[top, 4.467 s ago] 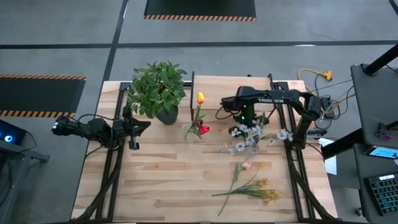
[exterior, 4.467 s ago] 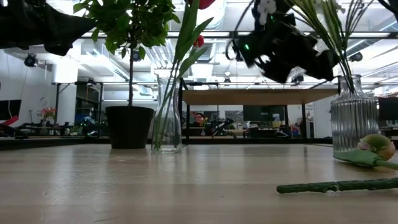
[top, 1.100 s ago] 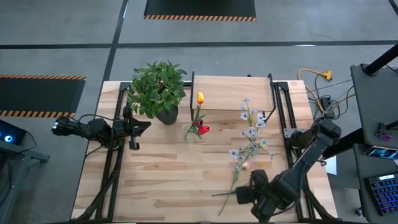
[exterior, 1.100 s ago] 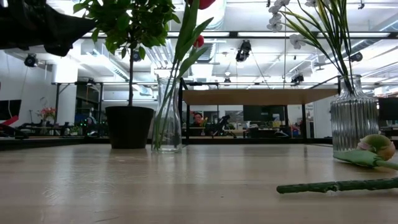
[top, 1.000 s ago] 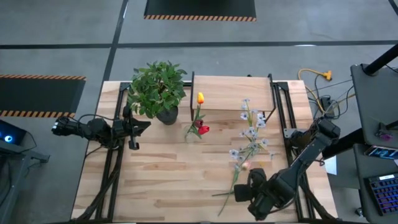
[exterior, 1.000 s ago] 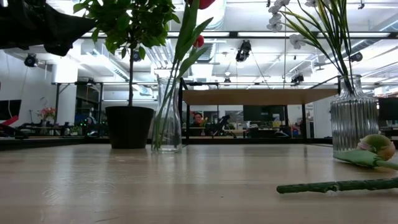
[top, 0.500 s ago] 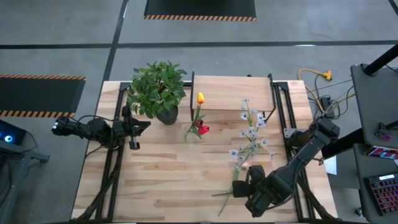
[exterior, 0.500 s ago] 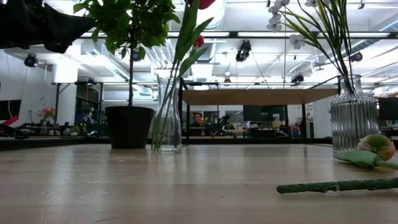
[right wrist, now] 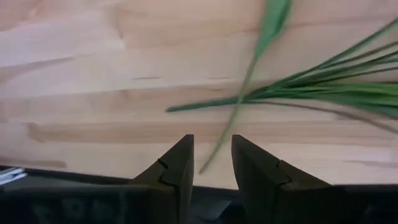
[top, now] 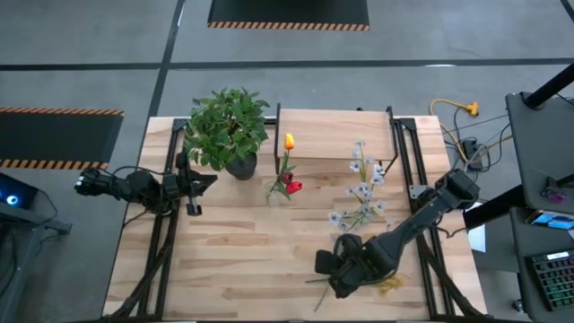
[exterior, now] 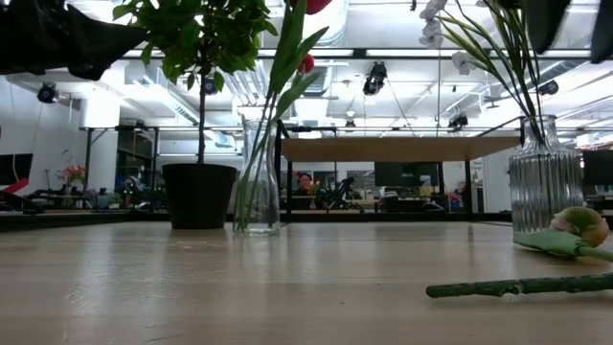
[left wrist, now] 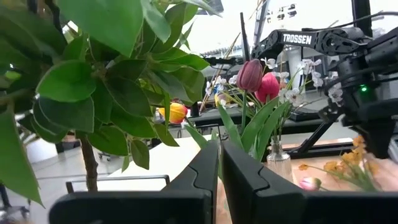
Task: Pick and place flowers into a vace then onto a shelf
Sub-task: Put the pink flower into the right transparent vase
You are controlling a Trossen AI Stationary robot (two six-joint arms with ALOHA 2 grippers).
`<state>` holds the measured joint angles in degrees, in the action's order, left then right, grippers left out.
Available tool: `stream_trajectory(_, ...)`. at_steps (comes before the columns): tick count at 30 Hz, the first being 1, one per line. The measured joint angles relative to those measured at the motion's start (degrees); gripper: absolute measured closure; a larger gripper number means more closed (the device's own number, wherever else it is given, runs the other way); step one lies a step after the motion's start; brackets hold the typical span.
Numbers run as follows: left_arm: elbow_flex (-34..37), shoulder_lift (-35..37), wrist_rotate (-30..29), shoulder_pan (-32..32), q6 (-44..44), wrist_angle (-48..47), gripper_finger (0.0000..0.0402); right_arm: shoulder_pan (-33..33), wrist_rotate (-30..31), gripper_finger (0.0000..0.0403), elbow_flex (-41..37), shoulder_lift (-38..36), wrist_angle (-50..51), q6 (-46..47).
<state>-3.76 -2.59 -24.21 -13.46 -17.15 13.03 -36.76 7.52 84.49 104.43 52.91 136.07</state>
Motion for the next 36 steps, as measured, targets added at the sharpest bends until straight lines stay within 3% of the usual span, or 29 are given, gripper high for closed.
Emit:
stream_trajectory(14, -0.03, 0.00, 0.03, -0.01, -2.29, 0.03, 0.0397, -0.90, -4.37, 0.0280, 2.14, 3.98, -2.42, -0.04)
stream_trajectory(25, -0.03, 0.00, 0.02, 0.01, -2.29, 0.01, 0.0397, -0.33, -4.38, 0.0281, 2.12, 12.69, 0.85, -0.59)
stream_trajectory(36, -0.03, 0.00, 0.02, -0.01, -2.29, -0.15, 0.0397, 1.81, -1.12, 0.0292, 2.33, 12.68, 5.81, -1.79)
